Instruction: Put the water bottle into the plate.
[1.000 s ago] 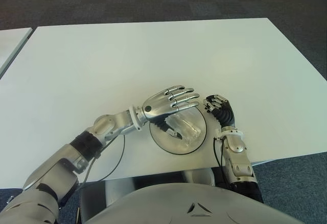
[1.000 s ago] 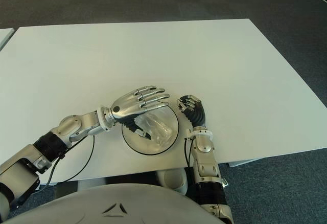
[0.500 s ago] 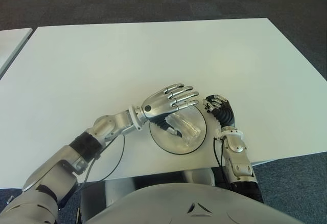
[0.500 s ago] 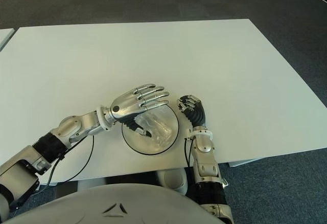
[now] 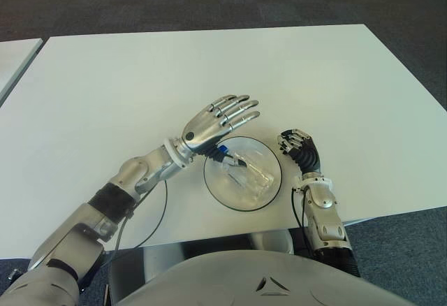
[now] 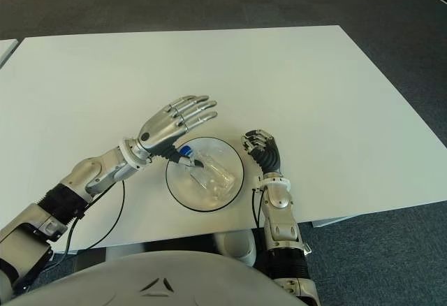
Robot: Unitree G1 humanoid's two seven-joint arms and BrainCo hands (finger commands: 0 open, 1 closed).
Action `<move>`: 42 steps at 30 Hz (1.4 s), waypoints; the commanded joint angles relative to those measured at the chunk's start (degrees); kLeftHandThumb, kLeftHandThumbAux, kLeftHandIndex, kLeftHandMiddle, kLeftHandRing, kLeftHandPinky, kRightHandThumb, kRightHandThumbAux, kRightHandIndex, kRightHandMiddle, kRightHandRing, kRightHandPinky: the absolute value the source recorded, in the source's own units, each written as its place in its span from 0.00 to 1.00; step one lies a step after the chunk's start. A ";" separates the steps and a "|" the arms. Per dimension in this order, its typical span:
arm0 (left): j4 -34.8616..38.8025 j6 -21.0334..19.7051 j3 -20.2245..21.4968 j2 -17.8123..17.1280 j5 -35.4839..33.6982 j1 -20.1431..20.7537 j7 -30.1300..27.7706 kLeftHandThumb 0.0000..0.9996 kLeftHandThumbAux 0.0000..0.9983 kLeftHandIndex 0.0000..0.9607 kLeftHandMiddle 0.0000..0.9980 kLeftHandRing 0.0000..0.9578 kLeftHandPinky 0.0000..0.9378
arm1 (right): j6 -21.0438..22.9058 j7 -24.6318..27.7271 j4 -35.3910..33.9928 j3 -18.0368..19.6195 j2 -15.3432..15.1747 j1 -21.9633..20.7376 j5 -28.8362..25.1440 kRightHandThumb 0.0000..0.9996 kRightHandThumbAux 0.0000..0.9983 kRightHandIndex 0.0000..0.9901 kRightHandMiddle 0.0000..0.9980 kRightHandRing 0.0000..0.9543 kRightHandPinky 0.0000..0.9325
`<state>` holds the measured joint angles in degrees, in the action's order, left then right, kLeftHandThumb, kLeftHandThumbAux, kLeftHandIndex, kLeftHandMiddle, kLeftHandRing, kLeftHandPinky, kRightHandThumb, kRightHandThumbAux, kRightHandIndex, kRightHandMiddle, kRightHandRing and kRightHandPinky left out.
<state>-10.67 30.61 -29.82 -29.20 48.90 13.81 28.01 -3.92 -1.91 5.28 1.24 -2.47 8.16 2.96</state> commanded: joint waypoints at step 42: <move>-14.37 10.55 25.24 17.28 -46.27 -17.16 -19.88 0.02 0.29 0.00 0.00 0.00 0.00 | 1.12 0.91 3.78 0.43 -0.81 -1.33 -0.51 0.70 0.73 0.43 0.60 0.63 0.65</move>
<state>-25.60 42.57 -5.43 -12.78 4.30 -2.46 10.16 -4.54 -1.34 7.82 1.56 -3.27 6.34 2.81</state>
